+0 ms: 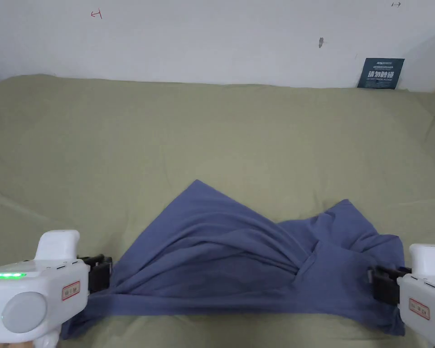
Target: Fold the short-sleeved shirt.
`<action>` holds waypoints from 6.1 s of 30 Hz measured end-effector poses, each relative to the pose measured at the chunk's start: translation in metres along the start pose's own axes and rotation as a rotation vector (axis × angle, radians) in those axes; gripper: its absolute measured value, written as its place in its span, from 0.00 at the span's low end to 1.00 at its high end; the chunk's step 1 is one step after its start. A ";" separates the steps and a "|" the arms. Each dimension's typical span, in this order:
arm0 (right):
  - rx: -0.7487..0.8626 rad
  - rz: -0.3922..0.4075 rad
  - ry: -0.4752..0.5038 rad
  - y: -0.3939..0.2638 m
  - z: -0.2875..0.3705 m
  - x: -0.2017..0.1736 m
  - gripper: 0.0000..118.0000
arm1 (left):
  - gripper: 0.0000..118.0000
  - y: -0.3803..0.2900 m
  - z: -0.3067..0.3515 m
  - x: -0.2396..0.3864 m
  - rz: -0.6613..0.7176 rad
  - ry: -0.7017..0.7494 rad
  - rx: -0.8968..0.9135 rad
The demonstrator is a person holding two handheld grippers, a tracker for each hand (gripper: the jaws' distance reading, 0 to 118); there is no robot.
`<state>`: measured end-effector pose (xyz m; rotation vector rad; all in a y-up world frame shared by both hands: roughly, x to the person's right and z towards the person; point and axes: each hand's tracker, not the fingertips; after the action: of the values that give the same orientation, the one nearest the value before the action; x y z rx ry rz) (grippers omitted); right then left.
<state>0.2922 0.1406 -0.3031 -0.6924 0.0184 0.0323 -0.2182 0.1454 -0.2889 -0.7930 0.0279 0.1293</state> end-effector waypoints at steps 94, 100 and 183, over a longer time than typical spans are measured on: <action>0.284 -0.018 -0.045 0.393 0.032 0.069 0.03 | 0.00 0.389 0.075 0.028 -0.039 0.279 0.430; 0.325 -0.011 -0.107 0.465 -0.001 0.070 0.03 | 0.00 0.455 0.047 0.051 -0.053 0.317 0.477; -0.030 -0.045 -0.012 0.007 0.004 0.031 0.01 | 0.05 0.022 -0.015 0.007 -0.065 0.019 -0.015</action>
<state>0.3229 0.1493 -0.3055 -0.7220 -0.0086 -0.0062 -0.2137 0.1504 -0.3153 -0.8090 0.0192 0.0602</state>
